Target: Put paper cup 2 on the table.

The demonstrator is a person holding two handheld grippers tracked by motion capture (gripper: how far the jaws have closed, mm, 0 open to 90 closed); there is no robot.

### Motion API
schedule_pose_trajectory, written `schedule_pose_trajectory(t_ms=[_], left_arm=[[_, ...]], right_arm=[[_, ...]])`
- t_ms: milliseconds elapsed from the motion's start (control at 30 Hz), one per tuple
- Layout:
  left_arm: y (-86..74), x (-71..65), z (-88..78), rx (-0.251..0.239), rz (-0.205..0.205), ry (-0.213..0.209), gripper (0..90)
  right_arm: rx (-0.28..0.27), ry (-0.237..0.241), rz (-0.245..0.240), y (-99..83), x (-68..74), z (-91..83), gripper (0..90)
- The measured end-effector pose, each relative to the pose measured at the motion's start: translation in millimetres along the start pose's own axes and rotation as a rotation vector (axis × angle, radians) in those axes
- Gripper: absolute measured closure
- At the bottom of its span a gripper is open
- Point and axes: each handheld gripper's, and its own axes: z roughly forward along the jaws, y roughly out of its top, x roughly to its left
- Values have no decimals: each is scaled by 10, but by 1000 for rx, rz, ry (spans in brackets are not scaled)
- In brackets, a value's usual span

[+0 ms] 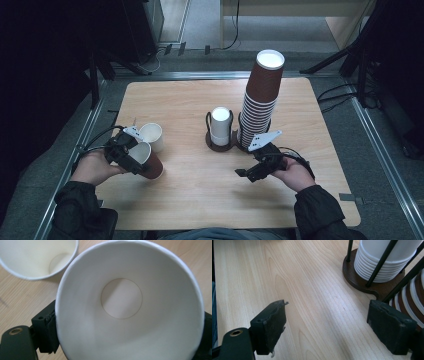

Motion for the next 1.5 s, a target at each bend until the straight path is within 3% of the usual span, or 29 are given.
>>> schedule_pose_trajectory(t_ms=[167, 600, 700, 767, 933, 1500], left_arm=[[11, 21, 54, 27, -23, 47, 84], [38, 12, 144, 13, -7, 52, 54], [38, 15, 151, 6, 3, 39, 45], [39, 24, 160, -5, -13, 12, 11], [30, 19, 142, -23, -9, 3, 0], [6, 31, -94, -143, -16, -50, 0]], right_arm=[[1, 0, -3, -3, -2, 1, 160], [3, -1, -3, -8, -7, 3, 161], [2, -1, -2, -6, -7, 3, 161], [3, -1, 0, -6, -9, 2, 161], [2, -1, -3, -9, -12, -1, 161], [9, -1, -2, -11, -19, -1, 161]])
